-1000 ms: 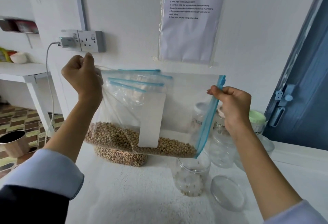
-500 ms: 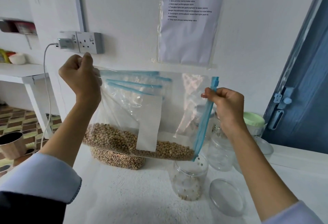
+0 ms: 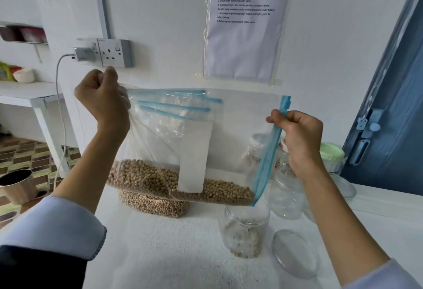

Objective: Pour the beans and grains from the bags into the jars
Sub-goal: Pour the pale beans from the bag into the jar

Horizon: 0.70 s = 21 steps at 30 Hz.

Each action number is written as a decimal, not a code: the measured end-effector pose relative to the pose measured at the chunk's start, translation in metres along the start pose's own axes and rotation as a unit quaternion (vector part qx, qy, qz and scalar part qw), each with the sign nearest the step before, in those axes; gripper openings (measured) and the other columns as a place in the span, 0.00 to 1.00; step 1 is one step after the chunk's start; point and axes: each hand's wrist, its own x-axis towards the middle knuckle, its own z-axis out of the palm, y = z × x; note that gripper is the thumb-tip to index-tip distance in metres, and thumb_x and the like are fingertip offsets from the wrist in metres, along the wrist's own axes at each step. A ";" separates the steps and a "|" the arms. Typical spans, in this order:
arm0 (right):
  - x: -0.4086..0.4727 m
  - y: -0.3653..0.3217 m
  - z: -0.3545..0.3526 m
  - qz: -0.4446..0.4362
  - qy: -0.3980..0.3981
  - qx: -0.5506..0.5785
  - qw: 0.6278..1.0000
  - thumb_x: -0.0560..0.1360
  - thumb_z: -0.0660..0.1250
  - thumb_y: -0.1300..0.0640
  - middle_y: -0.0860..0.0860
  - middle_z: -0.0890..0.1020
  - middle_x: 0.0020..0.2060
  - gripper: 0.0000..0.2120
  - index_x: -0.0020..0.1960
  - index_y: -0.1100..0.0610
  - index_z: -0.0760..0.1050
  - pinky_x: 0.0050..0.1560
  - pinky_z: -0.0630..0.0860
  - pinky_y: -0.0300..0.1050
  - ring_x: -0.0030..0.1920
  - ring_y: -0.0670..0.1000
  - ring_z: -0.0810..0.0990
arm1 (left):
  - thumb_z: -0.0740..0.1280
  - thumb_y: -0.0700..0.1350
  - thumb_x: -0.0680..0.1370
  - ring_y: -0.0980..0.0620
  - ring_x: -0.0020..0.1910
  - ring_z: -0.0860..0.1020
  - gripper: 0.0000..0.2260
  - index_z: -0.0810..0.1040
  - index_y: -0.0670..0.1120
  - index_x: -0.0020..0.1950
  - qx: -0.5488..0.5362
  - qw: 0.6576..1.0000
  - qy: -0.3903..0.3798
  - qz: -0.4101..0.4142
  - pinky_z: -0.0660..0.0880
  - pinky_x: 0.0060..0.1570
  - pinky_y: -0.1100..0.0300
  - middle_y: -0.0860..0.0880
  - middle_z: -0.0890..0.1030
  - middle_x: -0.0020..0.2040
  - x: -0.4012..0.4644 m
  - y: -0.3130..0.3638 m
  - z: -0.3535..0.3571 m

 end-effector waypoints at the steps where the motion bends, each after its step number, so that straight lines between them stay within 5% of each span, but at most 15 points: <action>1: 0.000 -0.001 0.000 0.001 -0.006 -0.006 1.000 0.74 0.70 0.62 0.47 0.82 0.32 0.10 0.34 0.58 0.79 0.32 0.69 0.27 0.30 0.37 0.77 | 0.62 0.36 0.70 0.54 0.17 0.60 0.20 0.59 0.50 0.23 -0.001 1.000 -0.001 -0.001 0.56 0.21 0.67 0.54 0.61 0.18 0.000 0.000 0.000; 21: -0.001 0.002 0.005 0.012 -0.010 -0.018 1.000 0.73 0.71 0.61 0.46 0.83 0.32 0.10 0.34 0.57 0.80 0.35 0.71 0.24 0.34 0.39 0.79 | 0.63 0.36 0.71 0.55 0.16 0.61 0.20 0.59 0.49 0.24 0.001 1.000 0.000 0.011 0.57 0.20 0.69 0.53 0.61 0.18 0.000 -0.001 -0.005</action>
